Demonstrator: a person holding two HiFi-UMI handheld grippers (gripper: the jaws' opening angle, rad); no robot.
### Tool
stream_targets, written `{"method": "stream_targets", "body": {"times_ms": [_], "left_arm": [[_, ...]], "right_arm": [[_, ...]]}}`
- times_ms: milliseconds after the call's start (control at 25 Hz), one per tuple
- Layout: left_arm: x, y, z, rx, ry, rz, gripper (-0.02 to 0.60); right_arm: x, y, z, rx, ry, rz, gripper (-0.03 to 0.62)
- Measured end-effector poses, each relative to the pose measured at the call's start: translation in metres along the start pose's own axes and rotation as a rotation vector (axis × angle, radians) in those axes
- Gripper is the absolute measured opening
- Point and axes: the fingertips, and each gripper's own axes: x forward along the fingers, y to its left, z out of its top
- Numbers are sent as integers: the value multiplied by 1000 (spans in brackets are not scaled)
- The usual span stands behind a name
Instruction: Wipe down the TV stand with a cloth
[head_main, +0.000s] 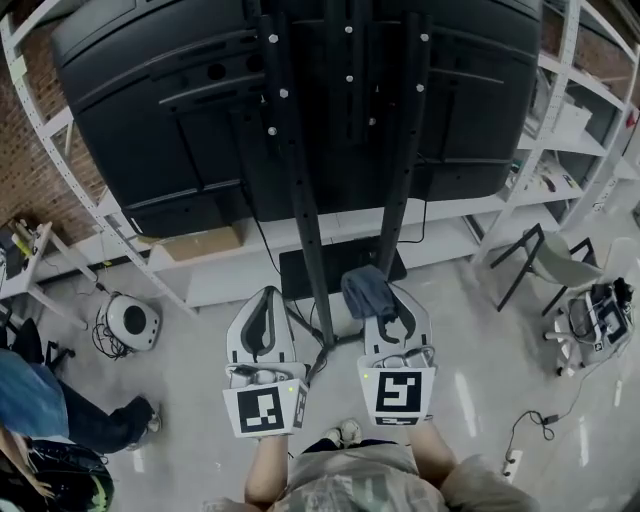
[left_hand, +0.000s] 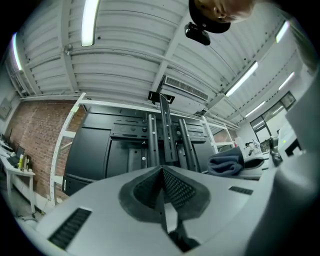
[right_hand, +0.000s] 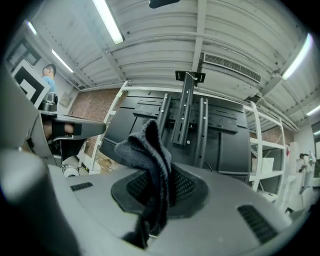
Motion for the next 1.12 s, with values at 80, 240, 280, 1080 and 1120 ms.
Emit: {"method": "stream_targets", "body": {"times_ms": [80, 240, 280, 1080, 1120], "left_arm": [[0, -6, -7, 1, 10, -4, 15], [2, -2, -12, -4, 19, -4, 15], [4, 0, -12, -5, 15, -5, 15], [35, 57, 5, 20, -58, -62, 15], [35, 58, 4, 18, -57, -64, 15]], "right_arm": [[-4, -1, -8, -11, 13, 10, 58], [0, 1, -21, -55, 65, 14, 58], [3, 1, -19, -65, 62, 6, 58], [211, -11, 305, -836, -309, -319, 58], [219, -9, 308, -870, -302, -330, 58]]}}
